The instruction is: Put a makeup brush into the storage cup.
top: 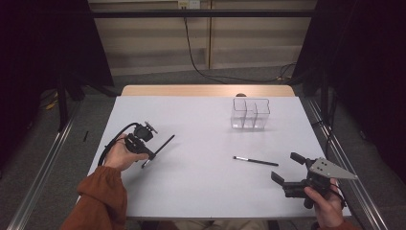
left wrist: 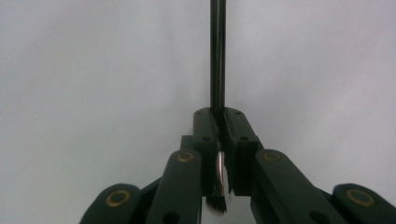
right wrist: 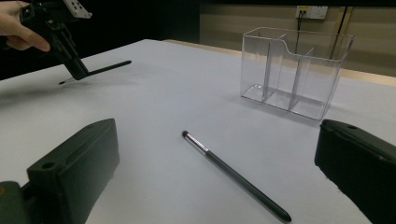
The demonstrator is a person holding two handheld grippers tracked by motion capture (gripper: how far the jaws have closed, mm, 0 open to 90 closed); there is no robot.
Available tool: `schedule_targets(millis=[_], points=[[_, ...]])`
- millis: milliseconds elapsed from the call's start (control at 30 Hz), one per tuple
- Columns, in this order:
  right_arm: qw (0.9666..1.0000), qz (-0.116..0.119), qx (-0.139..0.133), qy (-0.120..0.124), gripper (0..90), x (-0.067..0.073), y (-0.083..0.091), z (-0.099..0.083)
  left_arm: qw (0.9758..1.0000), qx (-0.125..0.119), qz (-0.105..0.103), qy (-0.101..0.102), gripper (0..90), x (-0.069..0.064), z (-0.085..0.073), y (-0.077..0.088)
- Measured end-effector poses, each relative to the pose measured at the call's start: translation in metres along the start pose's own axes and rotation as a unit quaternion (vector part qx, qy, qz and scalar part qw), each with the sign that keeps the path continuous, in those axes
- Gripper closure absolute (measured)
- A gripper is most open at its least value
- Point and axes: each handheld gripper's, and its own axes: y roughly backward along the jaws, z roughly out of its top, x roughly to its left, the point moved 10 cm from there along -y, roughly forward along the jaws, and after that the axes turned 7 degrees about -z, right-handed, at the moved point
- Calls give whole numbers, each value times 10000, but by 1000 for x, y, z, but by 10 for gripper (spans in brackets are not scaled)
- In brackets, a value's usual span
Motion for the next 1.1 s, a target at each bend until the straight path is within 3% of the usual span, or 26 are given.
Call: schedule_targets(millis=[133, 267, 367, 533, 633, 733, 767, 800, 833, 933, 1033, 1100], points=[[10000, -3, 4, 4, 0, 0, 0, 0, 9983, -493, -315, 2, 845, -6, 6, 10], [10000, 0, 3, 5, 0, 0, 0, 0, 9971, -692, -316, -6, 845, -5, 8, 14], [10000, -8, 7, 1, 0, 0, 0, 0, 9943, -968, -432, -96, 845, -9, 9, 19], [10000, -1, 2, 10, 0, 0, 0, 0, 9925, -1152, -362, -164, 845, -9, 11, 21], [10000, -7, 9, 17, 0, 0, 0, 0, 9890, -1434, -328, -170, 845, -10, 14, 25], [10000, -11, 6, 3, 0, 0, 0, 0, 9876, -1543, -251, -117, 844, -9, 15, 26], [10000, -2, 4, 5, 0, 0, 0, 0, 9849, -1704, -292, -86, 845, -9, 17, 26], [10000, -2, 4, 5, 0, 0, 0, 0, 9849, -1704, -292, -86, 844, -9, 17, 26], [10000, 1, 4, 23, 0, 0, 0, 0, 9814, -1890, -305, -139, 845, -10, 19, 27], [10000, -13, -1, 37, 0, -1, 0, 0, 9763, -2140, -279, -174, 844, -12, 22, 30], [10000, -7, 5, 18, 0, -1, 0, 0, 9748, -2214, -162, -213, 844, -11, 22, 32], [10000, -7, 5, 18, 0, -1, 0, 0, 9720, -2331, -162, -232, 844, -13, 24, 34]])
